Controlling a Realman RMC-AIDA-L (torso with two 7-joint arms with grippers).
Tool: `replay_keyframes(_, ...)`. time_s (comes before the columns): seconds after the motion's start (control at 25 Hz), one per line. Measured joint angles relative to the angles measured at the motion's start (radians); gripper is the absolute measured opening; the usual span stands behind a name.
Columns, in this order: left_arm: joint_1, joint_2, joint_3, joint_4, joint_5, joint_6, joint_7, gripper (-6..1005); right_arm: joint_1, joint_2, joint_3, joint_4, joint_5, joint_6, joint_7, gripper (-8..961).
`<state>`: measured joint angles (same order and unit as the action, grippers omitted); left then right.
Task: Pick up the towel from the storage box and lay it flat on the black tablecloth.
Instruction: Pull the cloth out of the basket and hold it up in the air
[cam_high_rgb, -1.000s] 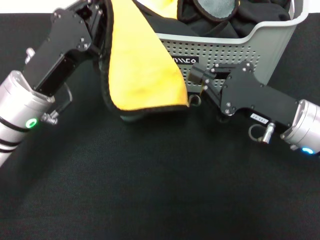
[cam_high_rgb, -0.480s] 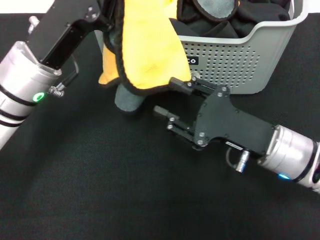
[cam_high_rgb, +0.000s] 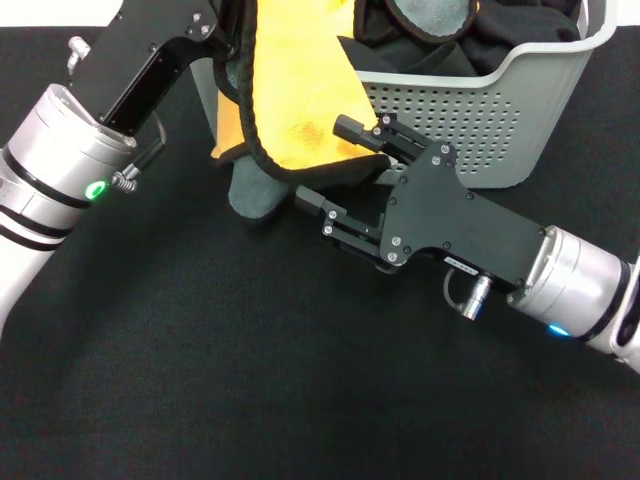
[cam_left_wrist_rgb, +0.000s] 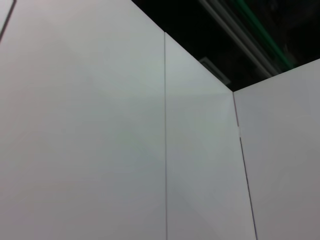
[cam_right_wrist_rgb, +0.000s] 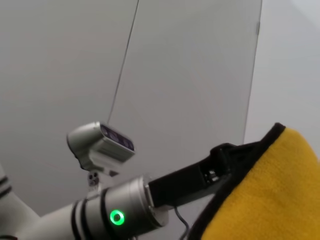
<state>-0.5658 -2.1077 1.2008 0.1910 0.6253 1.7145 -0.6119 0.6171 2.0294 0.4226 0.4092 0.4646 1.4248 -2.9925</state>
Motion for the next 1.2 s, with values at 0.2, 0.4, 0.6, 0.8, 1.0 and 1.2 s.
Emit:
replay_keyframes(0.2,-0.018,0.000,0.000,-0.013,-0.020,-0.013,0.016,27,-0.017,0.000,0.134,0.045,-0.138,-0.096,0.000,659)
replay_keyframes(0.4,-0.043,0.000,0.000,-0.036,-0.066,-0.021,0.014,27,-0.028,0.000,0.260,0.101,-0.295,-0.220,0.000,659)
replay_keyframes(0.6,-0.052,0.000,0.001,-0.048,-0.076,-0.026,0.007,27,-0.053,0.000,0.365,0.154,-0.409,-0.304,-0.002,659)
replay_keyframes(0.8,-0.061,0.000,0.003,-0.076,-0.076,-0.026,0.005,27,-0.074,0.000,0.422,0.173,-0.426,-0.308,-0.002,658)
replay_keyframes(1.0,-0.063,0.000,0.024,-0.080,-0.081,-0.024,0.005,28,-0.073,0.000,0.446,0.182,-0.427,-0.328,-0.002,658)
replay_keyframes(1.2,-0.066,0.000,0.028,-0.080,-0.084,-0.018,-0.003,28,-0.071,0.000,0.455,0.199,-0.428,-0.375,-0.002,658)
